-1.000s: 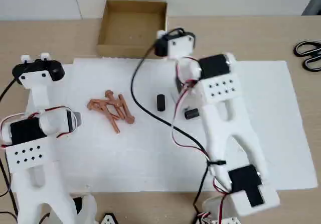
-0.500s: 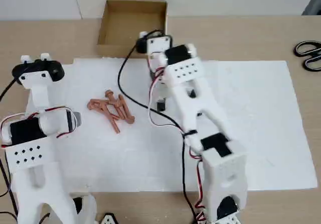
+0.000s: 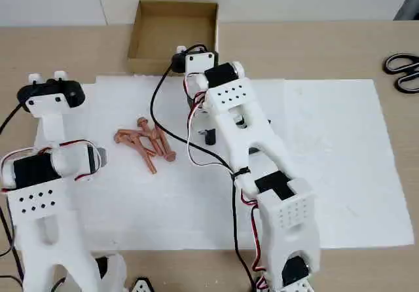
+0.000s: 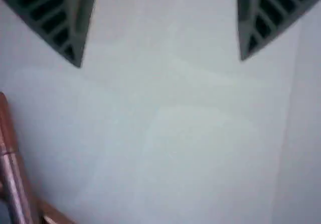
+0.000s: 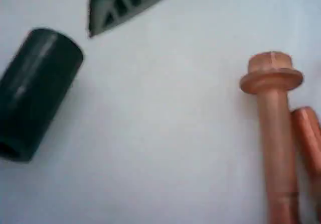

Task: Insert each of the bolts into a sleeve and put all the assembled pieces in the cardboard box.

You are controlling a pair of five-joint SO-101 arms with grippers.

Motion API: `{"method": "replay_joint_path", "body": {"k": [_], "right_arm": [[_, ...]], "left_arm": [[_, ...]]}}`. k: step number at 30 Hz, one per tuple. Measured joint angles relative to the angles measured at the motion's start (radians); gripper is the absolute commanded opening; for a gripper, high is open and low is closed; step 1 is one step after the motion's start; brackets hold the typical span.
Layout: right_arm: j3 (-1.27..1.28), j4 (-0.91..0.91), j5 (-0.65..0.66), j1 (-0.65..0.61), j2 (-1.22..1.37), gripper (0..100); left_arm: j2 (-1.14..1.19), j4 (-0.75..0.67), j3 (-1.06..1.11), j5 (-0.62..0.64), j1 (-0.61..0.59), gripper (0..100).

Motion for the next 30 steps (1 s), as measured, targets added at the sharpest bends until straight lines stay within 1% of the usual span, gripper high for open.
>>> {"method": "replay_joint_path", "body": {"k": [6,12,25,27,30], "right_arm": [[0.000,-0.014,-0.063,-0.002,0.000,18.9],[-0.005,-0.031,-0.095,-0.005,0.064,18.9],[-0.009,-0.115,-0.104,-0.005,0.173,18.8],[-0.012,-0.117,-0.106,-0.005,0.186,16.0],[-0.017,-0.123,-0.106,0.003,0.199,9.2]], "left_arm": [[0.000,0.000,0.000,0.000,0.000,19],[0.000,0.000,0.000,0.000,0.000,19],[0.003,0.000,0.000,0.000,0.000,19],[0.003,0.000,0.000,0.000,0.000,19],[0.003,0.000,0.000,0.000,0.000,19]]}}
